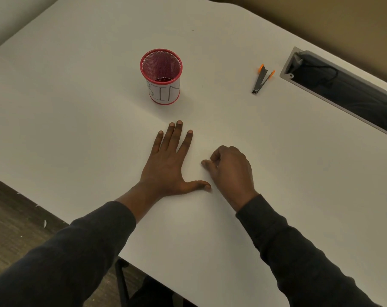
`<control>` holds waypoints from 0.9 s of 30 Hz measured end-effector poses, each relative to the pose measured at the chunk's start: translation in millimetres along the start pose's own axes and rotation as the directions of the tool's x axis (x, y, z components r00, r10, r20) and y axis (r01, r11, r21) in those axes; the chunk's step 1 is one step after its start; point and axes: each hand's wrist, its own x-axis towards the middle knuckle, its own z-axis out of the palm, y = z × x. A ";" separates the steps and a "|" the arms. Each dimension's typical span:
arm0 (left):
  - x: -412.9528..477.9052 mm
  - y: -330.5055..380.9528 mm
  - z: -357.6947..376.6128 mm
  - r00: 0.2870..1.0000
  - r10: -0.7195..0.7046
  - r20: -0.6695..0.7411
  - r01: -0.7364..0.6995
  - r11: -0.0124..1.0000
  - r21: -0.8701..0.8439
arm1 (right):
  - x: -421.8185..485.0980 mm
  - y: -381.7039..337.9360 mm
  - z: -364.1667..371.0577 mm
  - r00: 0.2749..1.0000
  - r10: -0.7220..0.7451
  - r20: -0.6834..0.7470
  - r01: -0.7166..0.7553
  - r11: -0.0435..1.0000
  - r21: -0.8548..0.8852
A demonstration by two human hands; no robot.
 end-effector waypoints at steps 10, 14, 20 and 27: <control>1.2 -0.9 0.2 1.000 -0.004 0.023 0.004 1.000 -0.004 | 8.9 -19.5 2.3 0.982 0.182 0.056 -0.179 0.982 -0.064; 1.2 -1.1 0.4 1.000 -0.007 0.029 0.007 1.000 -0.004 | 9.1 -22.9 1.3 0.982 0.174 0.080 -0.167 0.982 -0.085; 0.4 -1.7 -0.3 1.000 -0.001 0.020 0.001 1.000 -0.010 | 13.1 -25.2 -3.3 0.982 0.119 0.144 -0.101 0.987 -0.127; -0.2 0.0 -1.9 1.000 -0.008 0.024 0.008 1.000 0.001 | 11.2 12.3 -31.9 0.950 0.178 0.255 -0.291 0.796 0.530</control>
